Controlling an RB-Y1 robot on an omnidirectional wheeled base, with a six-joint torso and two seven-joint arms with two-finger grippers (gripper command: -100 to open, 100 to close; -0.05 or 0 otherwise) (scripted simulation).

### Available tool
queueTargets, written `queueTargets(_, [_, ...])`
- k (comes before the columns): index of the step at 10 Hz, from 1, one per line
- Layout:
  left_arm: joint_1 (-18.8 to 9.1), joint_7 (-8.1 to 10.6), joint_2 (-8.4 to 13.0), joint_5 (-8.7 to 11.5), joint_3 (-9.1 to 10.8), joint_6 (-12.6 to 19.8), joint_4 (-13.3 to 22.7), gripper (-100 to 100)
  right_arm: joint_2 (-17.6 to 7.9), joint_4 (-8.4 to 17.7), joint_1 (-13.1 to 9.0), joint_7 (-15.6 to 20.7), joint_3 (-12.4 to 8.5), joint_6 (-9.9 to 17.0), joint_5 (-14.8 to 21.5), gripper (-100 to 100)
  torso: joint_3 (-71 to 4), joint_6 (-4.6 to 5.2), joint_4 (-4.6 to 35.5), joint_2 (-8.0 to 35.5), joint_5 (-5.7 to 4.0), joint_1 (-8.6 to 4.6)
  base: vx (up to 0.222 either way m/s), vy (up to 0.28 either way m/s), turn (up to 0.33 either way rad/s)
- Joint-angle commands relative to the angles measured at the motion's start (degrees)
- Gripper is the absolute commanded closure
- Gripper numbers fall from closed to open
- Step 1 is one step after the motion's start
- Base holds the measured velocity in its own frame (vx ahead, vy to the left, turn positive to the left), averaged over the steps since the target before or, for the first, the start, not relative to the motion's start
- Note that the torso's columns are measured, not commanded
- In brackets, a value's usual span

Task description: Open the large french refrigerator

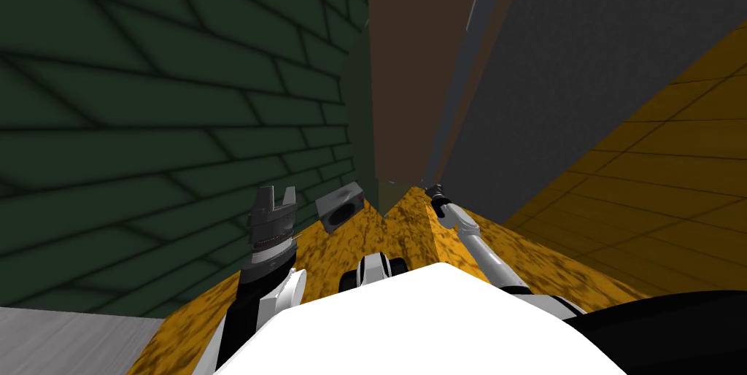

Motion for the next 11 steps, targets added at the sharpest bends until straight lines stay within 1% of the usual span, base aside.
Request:
queueTargets(1, [0.0,0.0,0.0,0.0,0.01,0.0,0.0,0,-1.8,-3.8,3.4,2.1,0.2,-0.9,-4.2,-100,-0.2,0.07,-0.2,-0.3,-0.22,-0.37,0.13,0.006,-0.065])
queueTargets(2, [0.0,0.0,0.0,0.0,0.01,0.0,0.0,0,-3.0,-6.0,5.7,3.4,0.3,-1.3,-6.2,-100,-0.2,0.0,-0.1,-0.3,-0.14,-0.36,0.149,0.001,-0.107])
queueTargets(3, [0.0,0.0,0.0,0.0,0.02,0.0,0.0,0,-3.0,-6.5,5.7,3.4,0.3,-1.3,-7.2,-100,-0.2,0.13,-0.1,-0.2,-0.08,-0.17,0.115,0.004,-0.1])
queueTargets(4, [0.0,0.0,0.0,0.0,0.02,0.0,0.0,0,-4.3,-9.1,8.1,4.8,0.5,-1.8,-9.6,-100,0.0,0.01,-0.1,0.0,-0.07,0.03,0.123,0.013,-0.166])
queueTargets(5, [0.0,0.0,0.0,0.0,0.02,0.0,0.0,0,-4.3,-9.1,8.1,4.8,0.5,-1.8,-10.1,-100,0.1,0.11,0.0,0.1,-0.01,0.23,0.1,0.019,-0.089])
queueTargets(6, [0.0,0.0,0.0,0.0,0.01,0.0,0.0,0,-5.5,-11.6,10.5,6.2,0.7,-2.2,-12.5,-100,0.2,0.04,0.0,0.3,-0.01,0.33,0.109,0.018,-0.159])
queueTargets(7, [0.0,0.0,0.0,0.0,0.01,0.0,0.0,0,-5.5,-11.7,10.5,6.2,0.7,-2.2,-13.1,-100,0.2,0.18,0.0,0.3,0.05,0.34,0.093,0.029,-0.094])
queueTargets(8, [0.0,0.0,0.0,0.0,0.01,0.0,0.0,0,-6.8,-14.2,12.9,7.5,0.8,-2.6,-15.4,-100,0.2,0.06,0.1,0.4,0.07,0.36,0.104,0.048,-0.156])
queueTargets(9, [0.0,0.0,0.0,0.0,0.01,0.0,0.0,0,-6.8,-14.4,12.9,7.5,0.8,-2.6,-16.0,-100,0.2,0.22,0.1,0.4,0.16,0.42,0.09,0.038,-0.098])
queueTargets(10, [0.0,0.0,0.0,0.0,0.01,0.0,0.0,0,-8.0,-16.6,15.3,8.9,1.0,-3.1,-18.5,-100,0.2,0.05,0.2,0.4,0.17,0.41,0.104,0.039,-0.144])
queueTargets(11, [0.0,0.0,0.0,0.0,0.01,0.0,0.0,0,-8.0,-17.0,15.3,8.9,1.0,-3.1,-19.0,-100,0.2,0.13,0.2,0.4,0.21,0.46,0.088,0.039,-0.094])
